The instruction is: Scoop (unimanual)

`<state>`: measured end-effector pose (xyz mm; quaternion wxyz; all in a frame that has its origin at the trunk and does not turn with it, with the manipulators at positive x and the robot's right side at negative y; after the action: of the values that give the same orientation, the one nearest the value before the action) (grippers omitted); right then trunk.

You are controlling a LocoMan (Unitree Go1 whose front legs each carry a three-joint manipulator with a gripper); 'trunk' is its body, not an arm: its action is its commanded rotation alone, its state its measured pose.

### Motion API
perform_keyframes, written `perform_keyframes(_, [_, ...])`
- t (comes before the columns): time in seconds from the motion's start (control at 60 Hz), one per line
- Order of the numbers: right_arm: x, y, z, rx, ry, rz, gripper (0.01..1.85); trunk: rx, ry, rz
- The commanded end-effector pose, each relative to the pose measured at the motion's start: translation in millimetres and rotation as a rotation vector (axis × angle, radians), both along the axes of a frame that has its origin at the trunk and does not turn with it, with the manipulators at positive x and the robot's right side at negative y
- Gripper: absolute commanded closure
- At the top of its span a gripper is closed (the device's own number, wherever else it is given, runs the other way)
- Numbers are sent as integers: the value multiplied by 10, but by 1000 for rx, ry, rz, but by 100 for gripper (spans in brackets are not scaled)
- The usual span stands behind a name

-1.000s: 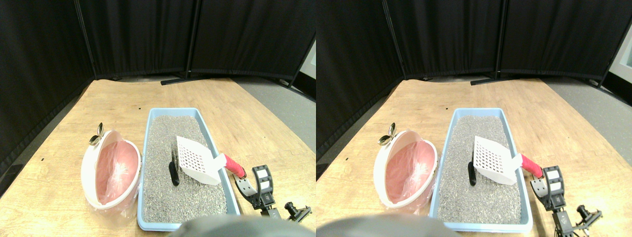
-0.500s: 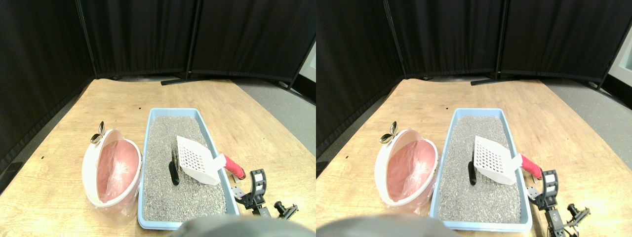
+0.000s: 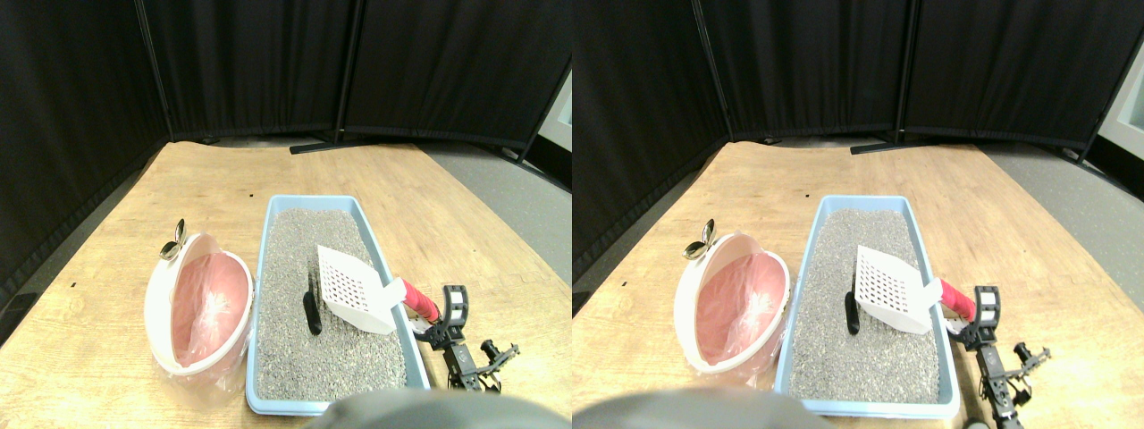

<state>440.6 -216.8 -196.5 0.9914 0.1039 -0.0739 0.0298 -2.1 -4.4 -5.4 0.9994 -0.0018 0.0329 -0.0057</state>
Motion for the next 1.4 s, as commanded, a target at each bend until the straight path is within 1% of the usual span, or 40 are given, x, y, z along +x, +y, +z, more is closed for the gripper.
perform_keyframes(0.017, [42, -15, -11, 40, -9, -17, 81, -22, 14, 8])
perform_keyframes(0.033, [52, -17, -18, 43, -9, -19, 82, -22, 14, 8])
perform_keyframes(0.05, [62, -19, -26, 42, -10, -21, 82, -25, 20, 11])
perform_keyframes(0.15, [95, -18, -65, 50, -5, -28, 84, -28, 18, 14])
perform_keyframes(0.233, [150, -25, -116, 44, -2, -15, 85, -30, 20, 18])
perform_keyframes(0.317, [184, -29, -139, 56, 14, -21, 86, -30, 17, 17])
perform_keyframes(0.35, [210, -34, -150, 57, 21, -28, 85, -28, 13, 17])
perform_keyframes(0.533, [304, -61, -143, 71, 33, -46, 87, -16, 7, 2])
perform_keyframes(0.617, [354, -81, -143, 67, 18, -37, 87, -15, 6, 0])
perform_keyframes(0.667, [388, -94, -133, 69, 15, -46, 87, -16, 4, -1])
perform_keyframes(0.817, [424, -110, -111, 65, 27, -65, 94, -21, 3, 2])
perform_keyframes(0.85, [437, -111, -105, 69, 27, -67, 98, -21, 3, 2])
perform_keyframes(0.867, [446, -116, -106, 71, 29, -59, 103, -22, 2, 3])
perform_keyframes(0.9, [447, -115, -105, 70, 29, -58, 106, -22, 1, 4])
perform_keyframes(0.983, [468, -112, -108, 57, 33, -56, 130, -24, 0, 6])
perform_keyframes(1.017, [469, -111, -107, 54, 37, -59, 133, -25, 0, 7])
perform_keyframes(1.05, [476, -105, -112, 53, 37, -67, 150, -26, -3, 9])
perform_keyframes(1.067, [473, -98, -110, 56, 35, -63, 164, -27, -3, 10])
perform_keyframes(1.083, [476, -97, -113, 56, 33, -61, 169, -27, -3, 10])
perform_keyframes(1.1, [486, -99, -124, 56, 29, -58, 179, -27, -1, 11])
perform_keyframes(1.217, [494, -80, -124, 61, 41, -89, 180, -32, 1, 21])
perform_keyframes(1.233, [494, -78, -123, 58, 36, -91, 180, -34, -2, 23])
perform_keyframes(1.3, [503, -88, -126, 50, 26, -89, 180, -36, 0, 28])
perform_keyframes(1.367, [522, -111, -124, 33, 9, -75, 180, -40, -5, 33])
perform_keyframes(1.4, [532, -125, -120, 23, 6, -74, 180, -40, -5, 34])
